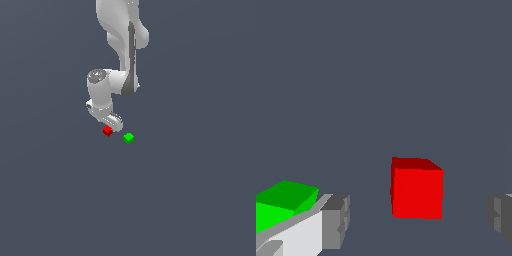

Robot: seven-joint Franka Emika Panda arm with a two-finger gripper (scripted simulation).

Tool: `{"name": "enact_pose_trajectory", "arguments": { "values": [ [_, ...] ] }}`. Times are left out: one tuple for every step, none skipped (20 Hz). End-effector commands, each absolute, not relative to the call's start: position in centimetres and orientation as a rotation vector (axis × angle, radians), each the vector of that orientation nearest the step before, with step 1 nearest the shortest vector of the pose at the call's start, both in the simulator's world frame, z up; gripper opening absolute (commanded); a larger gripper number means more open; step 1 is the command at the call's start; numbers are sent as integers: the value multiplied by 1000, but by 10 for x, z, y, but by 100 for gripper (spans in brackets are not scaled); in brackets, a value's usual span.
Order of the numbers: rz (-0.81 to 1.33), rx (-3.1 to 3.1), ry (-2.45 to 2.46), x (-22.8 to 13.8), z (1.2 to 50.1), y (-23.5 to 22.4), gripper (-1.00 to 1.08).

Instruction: Stack the red cube on top of the green cube.

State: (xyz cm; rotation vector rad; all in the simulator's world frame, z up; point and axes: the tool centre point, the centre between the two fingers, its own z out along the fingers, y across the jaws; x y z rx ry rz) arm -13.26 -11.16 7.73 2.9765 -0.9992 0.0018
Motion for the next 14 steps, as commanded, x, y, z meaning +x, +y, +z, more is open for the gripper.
{"name": "enact_pose_trajectory", "arguments": {
  "values": [
    [1, 2963, -1041, -140, 73, -113, 100],
    [1, 2959, -1050, -141, 72, -114, 100],
    [0, 2957, -1057, -142, 71, -114, 100],
    [0, 2956, -1061, -143, 71, -114, 100],
    [0, 2955, -1062, -143, 70, -114, 100],
    [-1, 2958, -1054, -142, 71, -114, 100],
    [-1, 2958, -1054, -142, 71, -114, 100],
    [-1, 2958, -1054, -142, 70, -114, 100],
    [-1, 2958, -1054, -142, 69, -114, 100],
    [-1, 2958, -1055, -143, 67, -114, 100],
    [-1, 2958, -1055, -143, 64, -114, 100],
    [-1, 2957, -1056, -143, 61, -114, 100],
    [-1, 2957, -1056, -143, 58, -114, 100],
    [-1, 2957, -1058, -143, 54, -114, 100]
  ]
}}
